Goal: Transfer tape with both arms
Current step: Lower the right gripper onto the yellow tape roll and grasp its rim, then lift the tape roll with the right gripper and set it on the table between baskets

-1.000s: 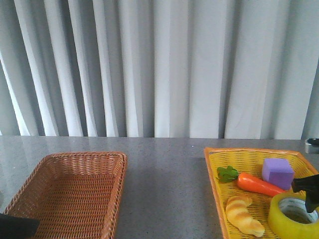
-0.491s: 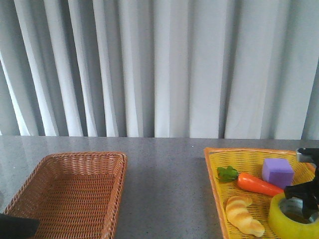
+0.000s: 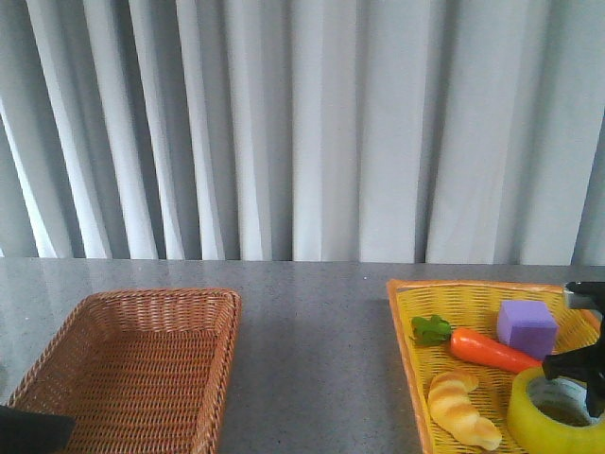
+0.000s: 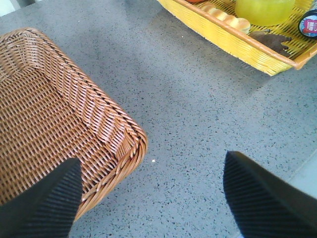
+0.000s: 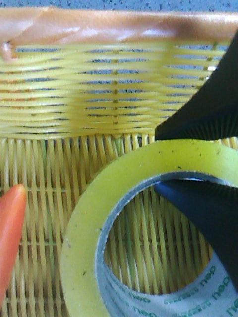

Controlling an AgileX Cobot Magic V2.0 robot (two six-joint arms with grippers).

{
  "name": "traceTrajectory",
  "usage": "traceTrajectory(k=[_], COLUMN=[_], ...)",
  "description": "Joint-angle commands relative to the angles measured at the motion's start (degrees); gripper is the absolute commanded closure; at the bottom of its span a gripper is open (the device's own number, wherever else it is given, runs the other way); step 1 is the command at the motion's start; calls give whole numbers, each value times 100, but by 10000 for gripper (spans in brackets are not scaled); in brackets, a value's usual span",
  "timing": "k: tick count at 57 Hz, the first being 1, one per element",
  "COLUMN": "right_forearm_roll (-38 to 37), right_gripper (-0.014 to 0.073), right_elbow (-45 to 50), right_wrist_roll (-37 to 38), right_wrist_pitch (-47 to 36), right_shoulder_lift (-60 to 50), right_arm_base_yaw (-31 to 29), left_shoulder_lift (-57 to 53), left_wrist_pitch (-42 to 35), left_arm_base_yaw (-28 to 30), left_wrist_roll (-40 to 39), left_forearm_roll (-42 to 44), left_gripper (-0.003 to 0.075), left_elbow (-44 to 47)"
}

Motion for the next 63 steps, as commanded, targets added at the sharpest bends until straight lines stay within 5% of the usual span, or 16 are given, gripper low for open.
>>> traceTrajectory(k=[1,16,39,63], right_forearm_roll=[24,493,2681,2086], right_gripper=[480,477,470,465], right_elbow=[-181,-181,-208,-690], right_wrist_roll=[-158,-560,-1919,-1869], right_wrist_pitch=[88,78,-314,-1218], right_shoulder_lift=[-497,-1424,-2144,-1612], right_arm_base_yaw=[-11,-4,96,2456], left_shoulder_lift=[-36,-36,-36,-36], left_wrist_pitch=[-352,-352,-352,-352], left_arm_base_yaw=[-44,-44,-44,-44], left_wrist_roll=[1,1,1,1], left_forearm_roll=[-118,-118,-118,-118], left_gripper=[162,162,162,162], left_elbow=[-191,-191,-191,-191])
